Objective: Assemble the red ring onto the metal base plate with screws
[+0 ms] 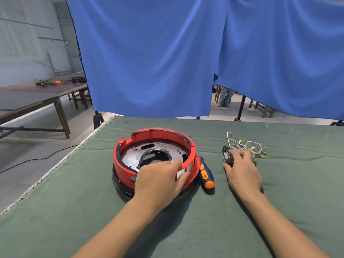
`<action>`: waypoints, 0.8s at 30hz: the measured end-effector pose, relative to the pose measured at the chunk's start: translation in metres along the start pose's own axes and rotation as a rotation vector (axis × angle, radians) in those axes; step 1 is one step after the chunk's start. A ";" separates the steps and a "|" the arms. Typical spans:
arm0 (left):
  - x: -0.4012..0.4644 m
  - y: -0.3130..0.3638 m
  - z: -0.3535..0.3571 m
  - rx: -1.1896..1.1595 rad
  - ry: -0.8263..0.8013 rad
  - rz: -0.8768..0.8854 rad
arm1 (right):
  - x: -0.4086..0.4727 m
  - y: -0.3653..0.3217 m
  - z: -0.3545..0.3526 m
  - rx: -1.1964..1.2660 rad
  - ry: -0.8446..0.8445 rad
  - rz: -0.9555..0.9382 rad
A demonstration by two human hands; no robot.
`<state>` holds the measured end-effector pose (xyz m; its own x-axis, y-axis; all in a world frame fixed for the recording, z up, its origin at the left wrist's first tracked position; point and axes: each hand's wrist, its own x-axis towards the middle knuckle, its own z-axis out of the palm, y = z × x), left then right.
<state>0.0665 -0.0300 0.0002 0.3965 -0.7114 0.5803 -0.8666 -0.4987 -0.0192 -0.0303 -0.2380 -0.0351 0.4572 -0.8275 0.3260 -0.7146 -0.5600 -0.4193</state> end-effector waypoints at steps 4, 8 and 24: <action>-0.002 -0.002 -0.001 -0.029 -0.007 -0.022 | 0.007 0.001 0.004 0.100 0.049 -0.003; -0.001 -0.008 -0.001 -0.093 -0.017 -0.047 | 0.006 0.001 0.001 0.266 0.117 -0.008; 0.004 -0.026 -0.023 -0.250 -0.192 0.070 | -0.035 -0.075 -0.030 1.115 -0.294 0.099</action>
<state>0.0836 -0.0086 0.0220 0.3622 -0.8323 0.4196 -0.9321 -0.3246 0.1607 -0.0085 -0.1656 0.0100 0.6353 -0.7655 0.1014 0.0426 -0.0964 -0.9944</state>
